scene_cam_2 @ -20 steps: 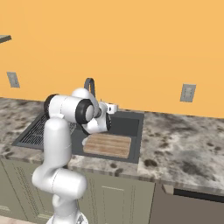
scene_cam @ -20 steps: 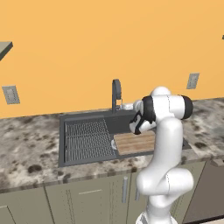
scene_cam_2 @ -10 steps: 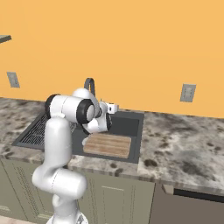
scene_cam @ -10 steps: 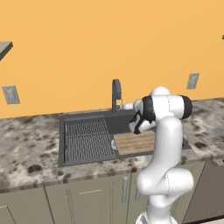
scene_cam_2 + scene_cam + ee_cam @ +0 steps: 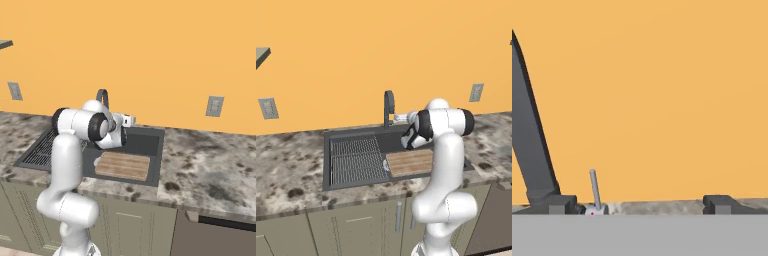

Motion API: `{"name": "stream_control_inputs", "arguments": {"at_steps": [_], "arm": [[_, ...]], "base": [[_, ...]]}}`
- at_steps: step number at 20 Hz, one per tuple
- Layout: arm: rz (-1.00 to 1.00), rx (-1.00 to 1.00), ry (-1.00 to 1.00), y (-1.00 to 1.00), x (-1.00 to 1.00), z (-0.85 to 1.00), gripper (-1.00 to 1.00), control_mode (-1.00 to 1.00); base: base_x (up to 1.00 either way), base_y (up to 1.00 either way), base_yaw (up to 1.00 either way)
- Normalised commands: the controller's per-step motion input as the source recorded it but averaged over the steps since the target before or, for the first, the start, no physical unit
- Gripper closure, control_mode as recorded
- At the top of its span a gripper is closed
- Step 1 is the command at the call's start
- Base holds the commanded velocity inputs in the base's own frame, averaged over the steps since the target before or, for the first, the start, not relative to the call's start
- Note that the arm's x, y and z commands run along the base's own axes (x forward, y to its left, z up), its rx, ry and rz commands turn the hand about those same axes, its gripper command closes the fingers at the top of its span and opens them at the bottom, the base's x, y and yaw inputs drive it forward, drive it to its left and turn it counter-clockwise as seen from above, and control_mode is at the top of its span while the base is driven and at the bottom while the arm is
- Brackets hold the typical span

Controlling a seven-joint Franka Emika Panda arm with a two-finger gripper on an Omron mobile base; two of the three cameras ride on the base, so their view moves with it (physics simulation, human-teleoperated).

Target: Turn on the sink faucet with hot water and rinse the cutting board for ten seconds, then turn off the faucet. Push the cutting board to reach the water if necessary.

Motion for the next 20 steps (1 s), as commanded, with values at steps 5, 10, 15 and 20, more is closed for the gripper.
{"name": "stream_control_inputs", "arguments": {"at_steps": [5,10,15,20], "arm": [[0.0,0.01,-0.06,0.0,0.0,-0.36,-1.0,-1.0],[0.0,0.01,-0.04,-0.01,0.0,-0.36,-1.0,-1.0],[0.0,0.01,-0.04,-0.02,0.0,-0.28,-1.0,-1.0],[0.0,0.0,-0.05,0.0,0.0,-0.21,-1.0,-1.0]], "base": [[0.0,0.0,0.0],[0.0,0.0,0.0],[0.0,0.0,0.0],[0.0,0.0,0.0]]}}
